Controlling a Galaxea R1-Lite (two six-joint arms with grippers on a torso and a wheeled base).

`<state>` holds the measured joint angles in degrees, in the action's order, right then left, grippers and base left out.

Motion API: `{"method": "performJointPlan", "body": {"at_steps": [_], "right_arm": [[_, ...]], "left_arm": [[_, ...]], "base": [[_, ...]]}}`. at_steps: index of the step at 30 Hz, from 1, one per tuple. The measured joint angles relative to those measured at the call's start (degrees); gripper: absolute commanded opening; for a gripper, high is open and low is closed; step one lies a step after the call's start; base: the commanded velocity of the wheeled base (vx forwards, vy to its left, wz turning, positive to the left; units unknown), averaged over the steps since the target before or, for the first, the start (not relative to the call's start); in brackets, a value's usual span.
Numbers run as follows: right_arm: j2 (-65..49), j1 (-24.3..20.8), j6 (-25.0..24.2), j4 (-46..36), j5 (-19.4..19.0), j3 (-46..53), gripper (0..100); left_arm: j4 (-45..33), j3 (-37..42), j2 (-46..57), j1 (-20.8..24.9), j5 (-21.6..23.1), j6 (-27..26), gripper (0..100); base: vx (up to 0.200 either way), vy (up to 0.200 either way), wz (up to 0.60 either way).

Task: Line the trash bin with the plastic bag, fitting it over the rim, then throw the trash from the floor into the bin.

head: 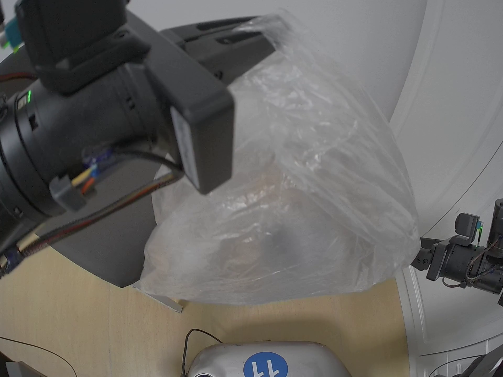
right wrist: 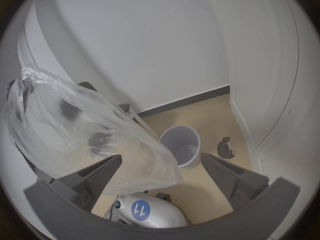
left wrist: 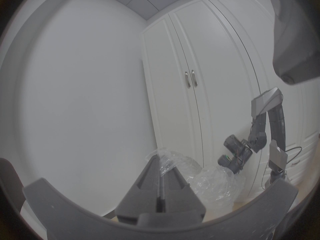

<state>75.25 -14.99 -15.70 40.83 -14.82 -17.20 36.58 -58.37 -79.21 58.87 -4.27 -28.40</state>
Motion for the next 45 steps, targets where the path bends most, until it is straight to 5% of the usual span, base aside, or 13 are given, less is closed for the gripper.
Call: {"method": "performJointPlan", "body": {"at_steps": [8, 13, 20, 31, 45], "right_arm": [[3.13, 0.39, -3.12, 0.85, -3.57, -0.13, 100], [4.21, 1.49, -7.95, 2.47, -9.16, -0.4, 100], [7.72, 4.74, -11.89, 15.36, -13.89, 0.84, 100], [16.62, 7.19, -15.64, 37.51, -15.34, 6.64, 100], [22.87, 7.56, -22.09, 48.08, -15.34, 10.24, 100]], "left_arm": [[0.0, -2.0, 0.09, 0.89, 0.0, 0.13, 0], [0.01, -2.05, 0.28, 1.11, 0.04, 0.13, 0], [0.01, -2.1, 0.8, 1.57, 0.04, 0.16, 0], [-0.05, -2.66, 1.21, 1.9, 0.22, 1.23, 0], [-0.02, -3.23, 1.05, 2.29, 0.26, 1.43, 0]], "base": [[0.0, 0.0, 0.0], [0.0, 0.0, 0.0], [0.0, 0.0, 0.0], [0.0, 0.0, 0.0], [0.0, 0.0, 0.0]]}}
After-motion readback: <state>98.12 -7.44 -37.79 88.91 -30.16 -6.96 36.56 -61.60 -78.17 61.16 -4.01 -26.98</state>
